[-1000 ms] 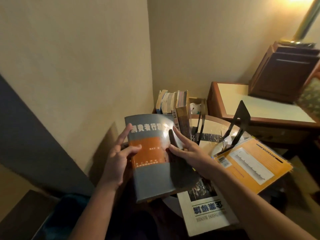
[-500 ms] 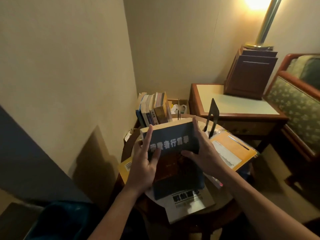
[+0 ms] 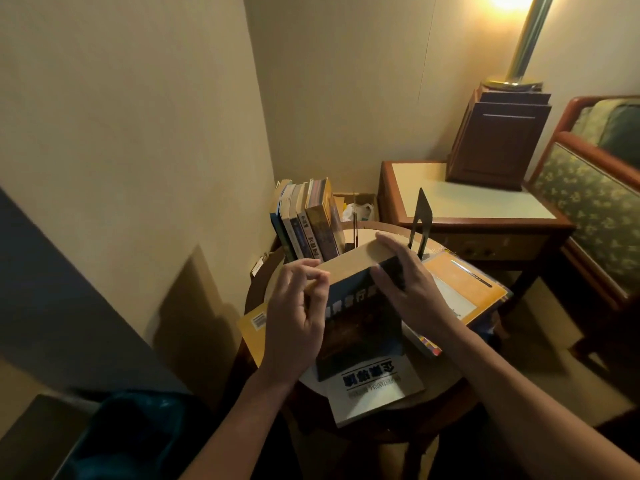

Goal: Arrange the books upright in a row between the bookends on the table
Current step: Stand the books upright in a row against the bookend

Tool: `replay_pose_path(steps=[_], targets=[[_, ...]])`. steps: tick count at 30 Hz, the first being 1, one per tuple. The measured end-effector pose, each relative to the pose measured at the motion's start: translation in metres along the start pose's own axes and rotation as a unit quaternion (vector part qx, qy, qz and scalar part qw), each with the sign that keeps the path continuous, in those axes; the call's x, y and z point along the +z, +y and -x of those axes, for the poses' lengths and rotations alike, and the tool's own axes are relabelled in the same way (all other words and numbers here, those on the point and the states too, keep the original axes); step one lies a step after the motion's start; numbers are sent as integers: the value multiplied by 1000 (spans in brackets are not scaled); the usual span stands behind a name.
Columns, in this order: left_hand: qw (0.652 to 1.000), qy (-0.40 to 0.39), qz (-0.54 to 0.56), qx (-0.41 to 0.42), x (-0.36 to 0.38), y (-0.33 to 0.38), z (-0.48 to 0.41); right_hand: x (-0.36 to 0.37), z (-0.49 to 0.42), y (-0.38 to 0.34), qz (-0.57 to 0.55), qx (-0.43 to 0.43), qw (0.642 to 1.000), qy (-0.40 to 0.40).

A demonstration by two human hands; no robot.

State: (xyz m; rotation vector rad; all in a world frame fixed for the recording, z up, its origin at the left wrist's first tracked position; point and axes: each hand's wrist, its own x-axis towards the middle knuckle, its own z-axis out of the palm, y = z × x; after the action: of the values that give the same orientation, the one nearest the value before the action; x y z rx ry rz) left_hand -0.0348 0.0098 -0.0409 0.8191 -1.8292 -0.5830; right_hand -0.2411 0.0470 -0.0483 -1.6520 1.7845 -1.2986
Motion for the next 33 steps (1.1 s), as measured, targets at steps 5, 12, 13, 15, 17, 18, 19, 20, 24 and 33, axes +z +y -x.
replay_pose_path(steps=[5,12,13,15,17,18,19,20,24,33], targets=[[999,2,19,-45,0,13,2,1,6,-11,-17,51,998,23],[987,-26,96,-130,-3,23,20,10,17,-35,-31,165,985,28],[981,-40,117,-149,-3,25,23,9,20,-38,-49,176,983,19],[962,-82,175,-193,-4,30,28,7,26,-45,-103,192,976,-4],[941,-120,218,-229,-1,38,34,1,31,-54,-133,204,970,-22],[932,-140,232,-242,3,36,39,-3,32,-59,-120,207,971,-28],[915,-171,254,-263,5,39,45,-7,34,-60,-97,211,972,-33],[895,-203,271,-290,7,42,49,-11,35,-60,-80,218,972,-34],[882,-287,273,-256,36,33,56,-29,49,-53,-30,255,966,-24],[917,-323,113,-203,76,20,73,-53,79,-34,16,234,972,24]])
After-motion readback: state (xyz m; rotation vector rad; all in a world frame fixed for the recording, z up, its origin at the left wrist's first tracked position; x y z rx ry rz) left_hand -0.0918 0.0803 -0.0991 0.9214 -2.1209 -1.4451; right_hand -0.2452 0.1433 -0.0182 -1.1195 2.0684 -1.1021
